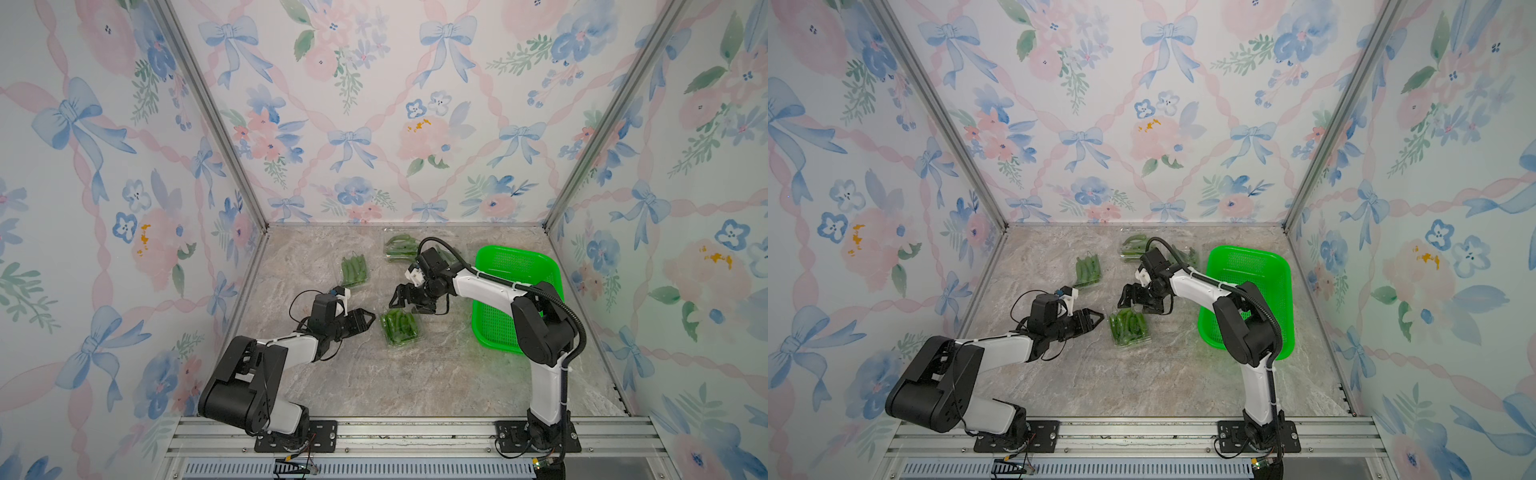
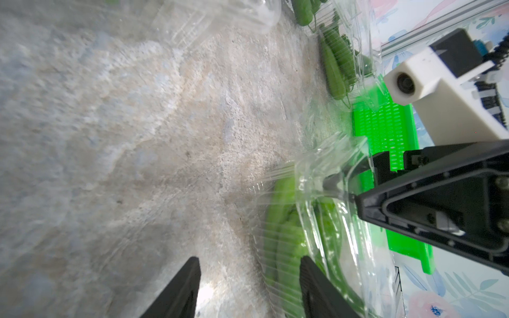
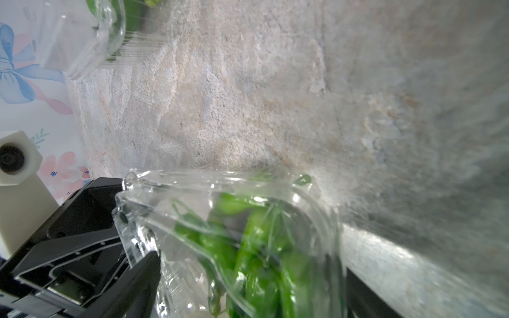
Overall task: Take small green peppers out of containers
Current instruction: Open the packing box at the center of the board.
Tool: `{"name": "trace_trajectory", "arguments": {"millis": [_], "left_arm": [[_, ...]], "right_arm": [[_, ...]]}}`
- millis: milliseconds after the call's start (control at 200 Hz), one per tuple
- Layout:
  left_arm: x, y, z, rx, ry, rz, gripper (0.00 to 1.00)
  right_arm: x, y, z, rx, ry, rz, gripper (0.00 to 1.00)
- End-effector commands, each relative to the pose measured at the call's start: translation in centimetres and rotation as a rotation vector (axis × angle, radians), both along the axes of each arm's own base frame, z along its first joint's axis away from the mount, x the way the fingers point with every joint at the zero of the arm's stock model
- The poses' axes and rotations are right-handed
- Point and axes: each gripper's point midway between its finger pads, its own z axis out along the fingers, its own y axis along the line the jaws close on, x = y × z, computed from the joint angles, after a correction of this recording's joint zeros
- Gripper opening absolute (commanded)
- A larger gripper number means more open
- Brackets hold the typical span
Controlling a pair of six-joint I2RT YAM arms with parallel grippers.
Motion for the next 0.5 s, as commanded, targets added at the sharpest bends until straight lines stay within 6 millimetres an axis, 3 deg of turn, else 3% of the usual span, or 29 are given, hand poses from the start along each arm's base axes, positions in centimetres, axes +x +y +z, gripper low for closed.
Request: {"name": "trace_trajectory", "arguments": {"millis": [0,180,495], "left_arm": [[0.2,-0.3,0.2,-0.013,-0.004,-0.013,0.61],[-0.6,0.0,-0.8,-0.005,0.020,-0.011,0.60],[-1.1,0.7,-0.6,0.001,0.022,0.008,0.62]], "right_arm": [[-0.3,1.0,0.1,0.009,0.013,0.017,0.90],[-0.2,1.0,0.3,0.008,0.008,0.019,0.91],[-0.1,1.2,0.3,0.008,0.009,0.020,0.91]]}}
